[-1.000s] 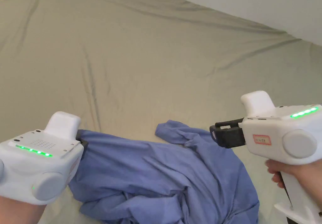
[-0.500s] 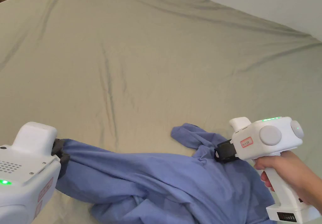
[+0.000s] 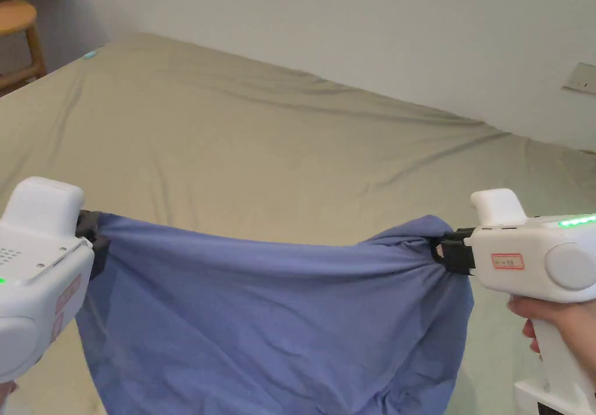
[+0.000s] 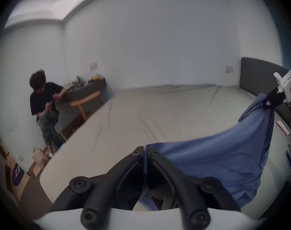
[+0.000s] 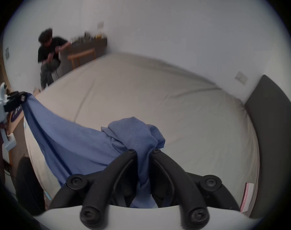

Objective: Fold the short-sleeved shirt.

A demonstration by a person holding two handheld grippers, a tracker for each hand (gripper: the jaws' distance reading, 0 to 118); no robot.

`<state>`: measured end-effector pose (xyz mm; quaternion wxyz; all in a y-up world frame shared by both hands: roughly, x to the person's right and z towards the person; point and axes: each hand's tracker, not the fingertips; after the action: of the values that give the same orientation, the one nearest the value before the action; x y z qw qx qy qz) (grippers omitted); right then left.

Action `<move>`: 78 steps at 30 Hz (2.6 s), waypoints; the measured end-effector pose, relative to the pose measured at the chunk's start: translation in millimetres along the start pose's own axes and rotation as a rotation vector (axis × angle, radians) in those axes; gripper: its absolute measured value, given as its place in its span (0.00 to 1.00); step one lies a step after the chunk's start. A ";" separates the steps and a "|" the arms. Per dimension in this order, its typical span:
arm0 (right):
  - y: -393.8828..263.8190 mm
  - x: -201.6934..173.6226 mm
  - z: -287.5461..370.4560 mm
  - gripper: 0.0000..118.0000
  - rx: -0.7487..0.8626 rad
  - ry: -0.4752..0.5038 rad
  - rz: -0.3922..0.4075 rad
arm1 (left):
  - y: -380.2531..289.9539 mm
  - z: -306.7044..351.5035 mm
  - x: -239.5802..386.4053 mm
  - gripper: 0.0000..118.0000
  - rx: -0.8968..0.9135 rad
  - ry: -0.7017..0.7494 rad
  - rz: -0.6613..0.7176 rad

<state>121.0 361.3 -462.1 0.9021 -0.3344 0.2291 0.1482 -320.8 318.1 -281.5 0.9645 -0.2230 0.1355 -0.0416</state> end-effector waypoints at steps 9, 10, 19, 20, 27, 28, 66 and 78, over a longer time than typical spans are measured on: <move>9.3 15.0 200.5 0.10 0.407 -0.110 -0.105 | 107.1 87.9 4.2 0.00 0.305 0.003 -0.059; 9.8 12.2 215.5 0.10 0.443 -0.132 -0.099 | 116.8 98.3 6.2 0.00 0.341 0.000 -0.059; 18.9 0.3 319.5 0.10 0.652 -0.276 -0.109 | 180.8 161.8 12.7 0.00 0.510 -0.012 -0.072; 21.1 -1.5 327.7 0.10 0.666 -0.295 -0.103 | 187.2 167.3 12.8 0.00 0.532 -0.013 -0.072; 40.5 -11.2 370.6 0.10 0.752 -0.420 -0.052 | 233.4 192.1 13.9 0.00 0.617 -0.009 -0.096; 43.8 -12.5 373.1 0.10 0.757 -0.436 -0.040 | 239.8 192.9 14.1 0.00 0.620 -0.006 -0.099; 206.7 103.7 114.5 0.10 0.594 -0.599 0.067 | 372.9 -82.1 71.5 0.00 0.446 0.023 -0.161; 91.2 95.1 -27.2 0.10 0.341 -0.456 0.036 | 231.6 -192.8 89.4 0.00 0.202 -0.027 -0.217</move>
<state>155.0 420.7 -577.9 0.9707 -0.1318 0.0477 0.1952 -284.4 432.6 -572.0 0.9736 -0.1385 0.0926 -0.1558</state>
